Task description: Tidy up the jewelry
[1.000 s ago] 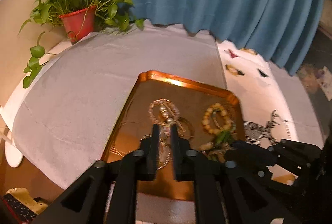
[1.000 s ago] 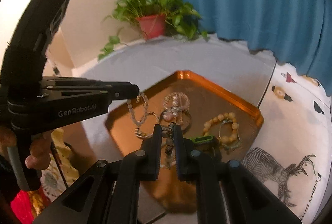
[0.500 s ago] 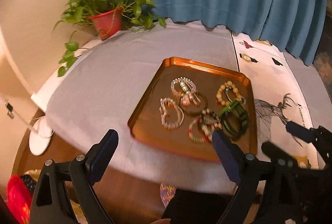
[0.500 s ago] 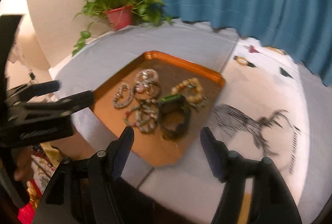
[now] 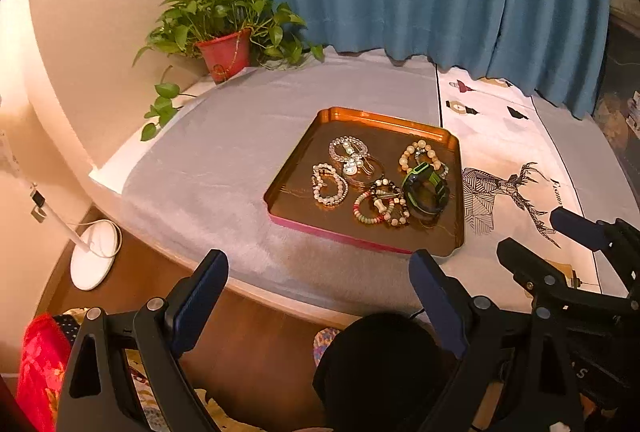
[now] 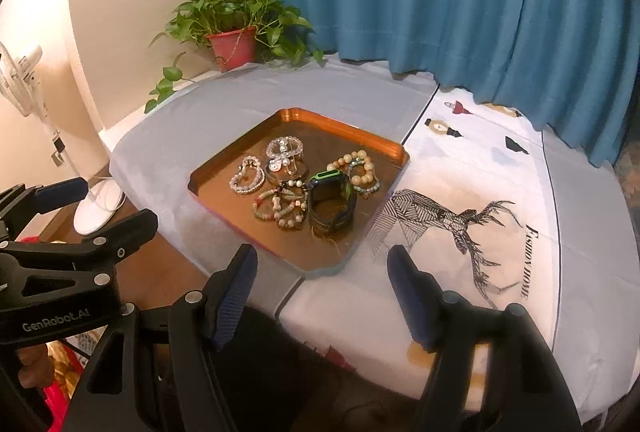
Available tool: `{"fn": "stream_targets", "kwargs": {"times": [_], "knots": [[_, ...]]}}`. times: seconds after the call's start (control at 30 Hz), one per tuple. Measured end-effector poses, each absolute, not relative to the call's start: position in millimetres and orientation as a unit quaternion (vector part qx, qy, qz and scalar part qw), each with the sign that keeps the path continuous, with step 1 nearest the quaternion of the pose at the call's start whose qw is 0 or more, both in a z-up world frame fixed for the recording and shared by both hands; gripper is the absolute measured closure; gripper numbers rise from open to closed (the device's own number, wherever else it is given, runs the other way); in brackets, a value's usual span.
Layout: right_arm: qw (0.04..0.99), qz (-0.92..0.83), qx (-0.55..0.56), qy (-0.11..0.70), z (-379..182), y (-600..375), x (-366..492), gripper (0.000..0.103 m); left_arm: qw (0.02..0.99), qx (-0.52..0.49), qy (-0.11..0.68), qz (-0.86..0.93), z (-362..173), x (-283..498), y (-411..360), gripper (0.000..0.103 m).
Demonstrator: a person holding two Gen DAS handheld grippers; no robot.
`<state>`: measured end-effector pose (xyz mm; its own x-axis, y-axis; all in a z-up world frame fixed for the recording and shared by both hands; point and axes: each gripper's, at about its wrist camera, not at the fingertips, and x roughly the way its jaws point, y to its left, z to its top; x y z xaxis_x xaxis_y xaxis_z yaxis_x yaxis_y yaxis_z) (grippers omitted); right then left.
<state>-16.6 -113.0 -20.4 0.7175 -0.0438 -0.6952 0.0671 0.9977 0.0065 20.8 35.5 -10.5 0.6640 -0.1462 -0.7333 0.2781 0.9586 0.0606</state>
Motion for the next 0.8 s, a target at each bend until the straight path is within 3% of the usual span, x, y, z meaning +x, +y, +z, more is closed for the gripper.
{"fn": "stream_targets", "kwargs": {"times": [0.8], "knots": [[0.929,-0.030,0.020,0.368,-16.2,-115.2,-23.6,0.028,0.917,0.094,0.372,-0.105,-0.5,10.5,34.4,0.010]]}}
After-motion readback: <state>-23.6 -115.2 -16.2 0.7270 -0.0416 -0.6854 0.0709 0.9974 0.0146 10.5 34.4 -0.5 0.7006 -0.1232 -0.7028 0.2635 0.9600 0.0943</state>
